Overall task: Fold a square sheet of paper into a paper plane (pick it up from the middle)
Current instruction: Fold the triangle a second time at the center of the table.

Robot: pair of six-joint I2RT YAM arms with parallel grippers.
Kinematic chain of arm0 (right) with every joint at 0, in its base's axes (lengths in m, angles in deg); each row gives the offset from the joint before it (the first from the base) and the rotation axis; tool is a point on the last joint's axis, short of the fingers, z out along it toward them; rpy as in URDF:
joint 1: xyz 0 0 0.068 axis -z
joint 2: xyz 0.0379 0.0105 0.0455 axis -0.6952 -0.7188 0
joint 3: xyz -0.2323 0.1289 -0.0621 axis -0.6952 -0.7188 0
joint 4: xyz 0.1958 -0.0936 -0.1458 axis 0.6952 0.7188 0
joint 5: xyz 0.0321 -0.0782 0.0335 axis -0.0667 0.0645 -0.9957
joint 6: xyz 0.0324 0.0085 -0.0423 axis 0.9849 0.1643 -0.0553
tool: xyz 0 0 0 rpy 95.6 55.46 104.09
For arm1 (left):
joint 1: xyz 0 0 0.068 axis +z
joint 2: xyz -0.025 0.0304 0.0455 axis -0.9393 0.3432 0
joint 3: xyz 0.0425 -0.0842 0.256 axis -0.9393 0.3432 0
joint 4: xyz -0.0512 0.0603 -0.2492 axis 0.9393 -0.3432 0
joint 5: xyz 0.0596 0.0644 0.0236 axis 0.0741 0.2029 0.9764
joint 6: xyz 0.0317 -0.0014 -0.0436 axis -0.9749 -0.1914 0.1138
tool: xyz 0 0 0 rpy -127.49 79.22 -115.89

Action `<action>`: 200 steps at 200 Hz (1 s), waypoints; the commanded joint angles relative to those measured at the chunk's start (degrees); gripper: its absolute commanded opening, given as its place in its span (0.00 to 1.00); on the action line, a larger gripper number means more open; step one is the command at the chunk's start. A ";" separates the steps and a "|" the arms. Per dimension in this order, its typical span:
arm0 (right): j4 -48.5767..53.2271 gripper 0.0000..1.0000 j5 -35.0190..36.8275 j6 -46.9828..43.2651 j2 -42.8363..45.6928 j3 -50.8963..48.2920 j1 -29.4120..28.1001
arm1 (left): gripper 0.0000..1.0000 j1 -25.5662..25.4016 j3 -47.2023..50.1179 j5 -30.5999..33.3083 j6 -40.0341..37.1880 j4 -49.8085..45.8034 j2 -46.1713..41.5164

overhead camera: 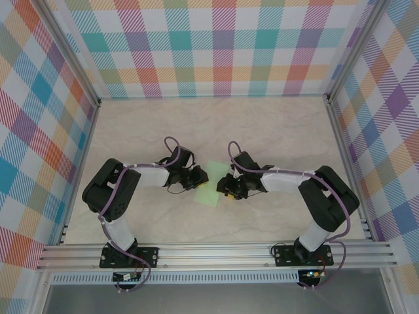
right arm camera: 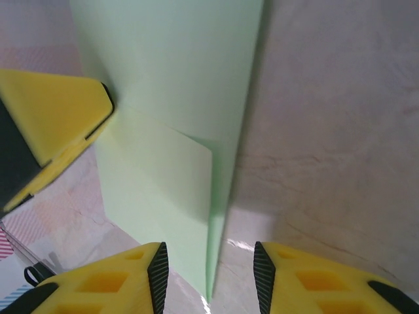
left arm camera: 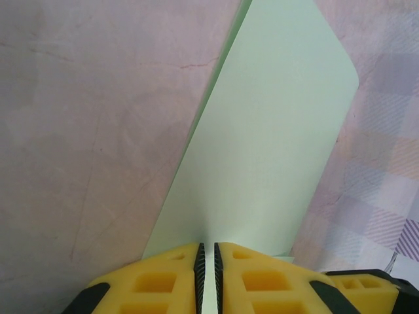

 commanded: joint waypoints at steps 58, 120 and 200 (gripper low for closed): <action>-3.53 0.41 0.27 3.91 -5.47 3.49 0.44 | 0.16 -0.39 -0.43 1.07 0.36 -3.02 0.61; -9.82 0.32 -2.92 6.59 -6.62 2.79 0.49 | 0.16 -0.39 -0.55 0.79 0.40 -3.03 0.79; -14.51 0.34 -3.49 6.59 -6.00 0.48 0.53 | 0.16 -0.39 -0.80 1.49 0.66 -3.60 -0.10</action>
